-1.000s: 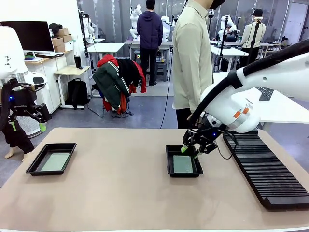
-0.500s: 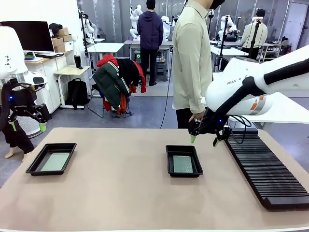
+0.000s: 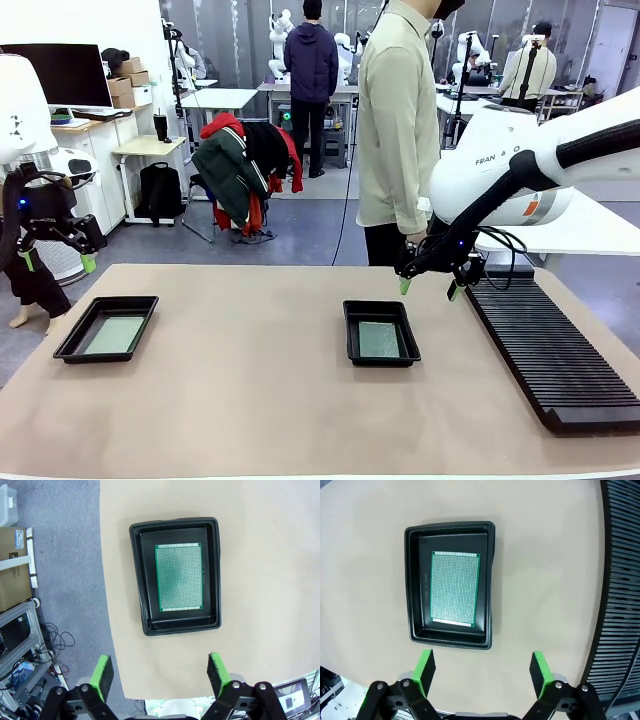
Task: Inspect and transfer BCBs to ESD trays.
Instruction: Pick up the Blank PCB from the PCB Rack and place it in the right ESD tray, then pick up the ESD tray and place it on the left side of the table.
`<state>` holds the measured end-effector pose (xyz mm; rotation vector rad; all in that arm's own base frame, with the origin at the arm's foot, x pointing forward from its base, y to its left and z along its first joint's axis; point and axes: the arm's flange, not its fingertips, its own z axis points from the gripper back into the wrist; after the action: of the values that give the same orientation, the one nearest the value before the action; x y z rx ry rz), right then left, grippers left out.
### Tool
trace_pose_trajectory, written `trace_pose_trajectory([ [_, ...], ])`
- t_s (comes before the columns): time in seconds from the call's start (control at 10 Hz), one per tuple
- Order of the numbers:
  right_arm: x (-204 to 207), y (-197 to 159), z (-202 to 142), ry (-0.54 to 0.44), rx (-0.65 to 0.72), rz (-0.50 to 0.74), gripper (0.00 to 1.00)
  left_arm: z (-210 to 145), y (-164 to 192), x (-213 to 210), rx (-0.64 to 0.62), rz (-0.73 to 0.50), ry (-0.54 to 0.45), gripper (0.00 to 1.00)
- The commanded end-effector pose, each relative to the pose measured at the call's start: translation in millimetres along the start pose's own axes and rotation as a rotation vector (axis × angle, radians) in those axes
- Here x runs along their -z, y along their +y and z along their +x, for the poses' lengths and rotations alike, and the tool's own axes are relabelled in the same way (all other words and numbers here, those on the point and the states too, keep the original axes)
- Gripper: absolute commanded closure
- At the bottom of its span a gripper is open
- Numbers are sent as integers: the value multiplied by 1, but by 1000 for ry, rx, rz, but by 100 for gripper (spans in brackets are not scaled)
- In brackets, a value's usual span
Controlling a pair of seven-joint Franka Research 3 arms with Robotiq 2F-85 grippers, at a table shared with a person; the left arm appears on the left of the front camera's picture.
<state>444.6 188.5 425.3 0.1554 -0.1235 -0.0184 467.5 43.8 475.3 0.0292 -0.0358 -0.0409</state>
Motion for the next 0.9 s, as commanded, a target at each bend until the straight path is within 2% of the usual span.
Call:
trace_pose_trajectory([
  [0.0, -1, 1, -1, -1, -2, 0, 0, -1, 1, 2, 1, 1, -7, 0],
  [0.8, -1, 1, -1, -1, -2, 0, 0, -1, 1, 2, 1, 1, -7, 0],
])
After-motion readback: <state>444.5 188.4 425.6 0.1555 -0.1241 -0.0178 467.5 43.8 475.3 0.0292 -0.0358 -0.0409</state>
